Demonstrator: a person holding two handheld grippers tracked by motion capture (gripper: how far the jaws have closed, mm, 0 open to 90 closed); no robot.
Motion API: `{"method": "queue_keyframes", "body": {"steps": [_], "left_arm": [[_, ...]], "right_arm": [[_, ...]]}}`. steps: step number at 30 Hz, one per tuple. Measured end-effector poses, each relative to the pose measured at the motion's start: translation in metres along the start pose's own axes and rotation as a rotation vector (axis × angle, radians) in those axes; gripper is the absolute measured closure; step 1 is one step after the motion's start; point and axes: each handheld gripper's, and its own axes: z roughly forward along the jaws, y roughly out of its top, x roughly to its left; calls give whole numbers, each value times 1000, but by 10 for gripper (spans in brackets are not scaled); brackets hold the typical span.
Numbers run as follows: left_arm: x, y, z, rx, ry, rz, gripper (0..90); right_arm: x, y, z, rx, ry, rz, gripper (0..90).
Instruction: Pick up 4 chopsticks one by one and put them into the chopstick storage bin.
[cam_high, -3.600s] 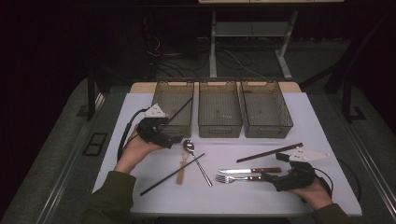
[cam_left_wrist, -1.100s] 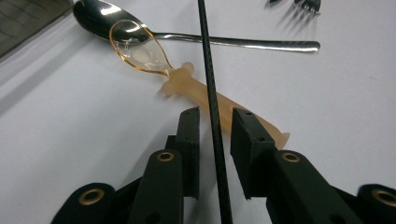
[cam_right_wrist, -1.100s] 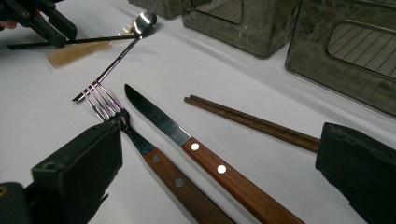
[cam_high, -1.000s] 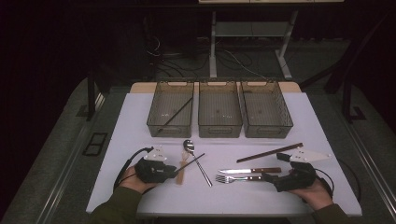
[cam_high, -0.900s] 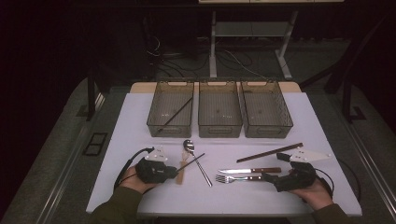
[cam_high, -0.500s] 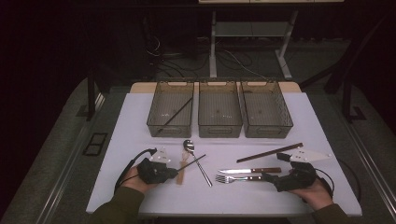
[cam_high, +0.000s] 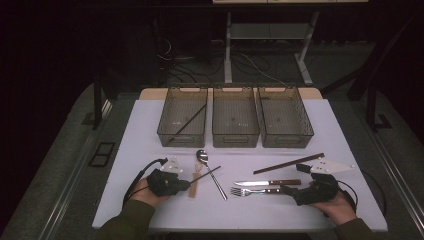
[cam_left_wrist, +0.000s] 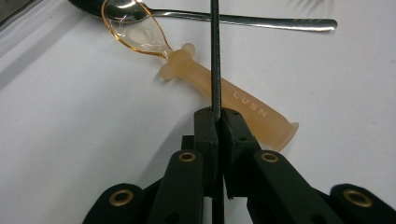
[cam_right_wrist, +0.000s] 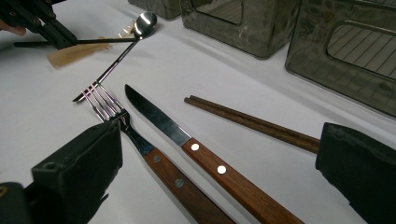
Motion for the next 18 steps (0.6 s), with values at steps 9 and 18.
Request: {"method": "queue_keyframes", "body": {"steps": [9, 18], "left_arm": [[2, 0, -3, -19, -9, -4, 851], [5, 2, -11, -74, -19, -34, 851]], "right_arm": [[2, 0, 3, 12, 7, -5, 8], [2, 0, 4, 12, 8, -4, 8]]}}
